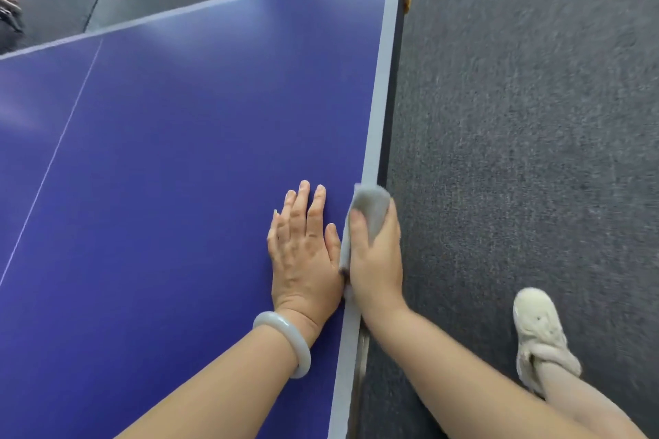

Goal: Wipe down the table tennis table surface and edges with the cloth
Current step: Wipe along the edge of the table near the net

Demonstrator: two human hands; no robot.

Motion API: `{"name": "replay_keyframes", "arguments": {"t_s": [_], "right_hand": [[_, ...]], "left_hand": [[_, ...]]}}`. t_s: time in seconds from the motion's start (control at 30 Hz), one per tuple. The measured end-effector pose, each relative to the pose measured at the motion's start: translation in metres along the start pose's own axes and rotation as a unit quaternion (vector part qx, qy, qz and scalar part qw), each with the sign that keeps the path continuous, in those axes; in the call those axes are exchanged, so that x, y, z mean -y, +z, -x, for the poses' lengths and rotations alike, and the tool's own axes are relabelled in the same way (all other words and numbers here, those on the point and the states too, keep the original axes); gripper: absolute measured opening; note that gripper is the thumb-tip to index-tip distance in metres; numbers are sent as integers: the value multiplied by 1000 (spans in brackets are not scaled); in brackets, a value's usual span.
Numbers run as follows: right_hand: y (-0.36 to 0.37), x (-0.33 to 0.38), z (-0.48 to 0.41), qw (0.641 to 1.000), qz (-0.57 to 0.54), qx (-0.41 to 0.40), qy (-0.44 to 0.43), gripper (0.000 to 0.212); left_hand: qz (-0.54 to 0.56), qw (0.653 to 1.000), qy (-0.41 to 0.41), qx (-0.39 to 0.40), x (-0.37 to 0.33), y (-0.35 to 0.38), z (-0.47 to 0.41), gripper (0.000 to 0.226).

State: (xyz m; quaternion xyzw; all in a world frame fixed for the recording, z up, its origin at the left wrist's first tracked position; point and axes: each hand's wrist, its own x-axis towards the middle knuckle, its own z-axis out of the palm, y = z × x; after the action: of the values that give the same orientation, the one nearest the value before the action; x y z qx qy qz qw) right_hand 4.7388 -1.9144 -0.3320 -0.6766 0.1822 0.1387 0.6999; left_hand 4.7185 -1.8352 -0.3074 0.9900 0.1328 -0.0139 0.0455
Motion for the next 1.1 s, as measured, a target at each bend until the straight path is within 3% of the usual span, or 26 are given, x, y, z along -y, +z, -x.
{"name": "replay_keyframes", "arguments": {"t_s": [0.1, 0.33, 0.57, 0.7, 0.8, 0.93, 1.1], "right_hand": [[-1, -1, 2, 1000, 12, 14, 15, 71], [0, 61, -130, 999, 23, 22, -4, 58], [-6, 59, -135, 996, 37, 76, 5, 63], [-6, 66, -135, 995, 45, 88, 10, 68], [-12, 68, -137, 993, 47, 103, 18, 75], [-22, 66, -127, 995, 11, 96, 35, 81], [-7, 76, -130, 996, 9, 86, -29, 79]], "left_hand": [[-8, 1000, 0, 2, -1, -1, -2, 61], [-17, 999, -17, 41, -6, -11, -2, 59], [36, 997, 63, -7, -9, -33, -69, 19], [55, 994, 84, -31, -28, -28, -157, 35], [58, 997, 54, -19, -44, -18, -207, 47], [69, 997, 11, -26, -51, -1, -221, 50], [74, 997, 6, -22, -51, 0, -219, 50]]}}
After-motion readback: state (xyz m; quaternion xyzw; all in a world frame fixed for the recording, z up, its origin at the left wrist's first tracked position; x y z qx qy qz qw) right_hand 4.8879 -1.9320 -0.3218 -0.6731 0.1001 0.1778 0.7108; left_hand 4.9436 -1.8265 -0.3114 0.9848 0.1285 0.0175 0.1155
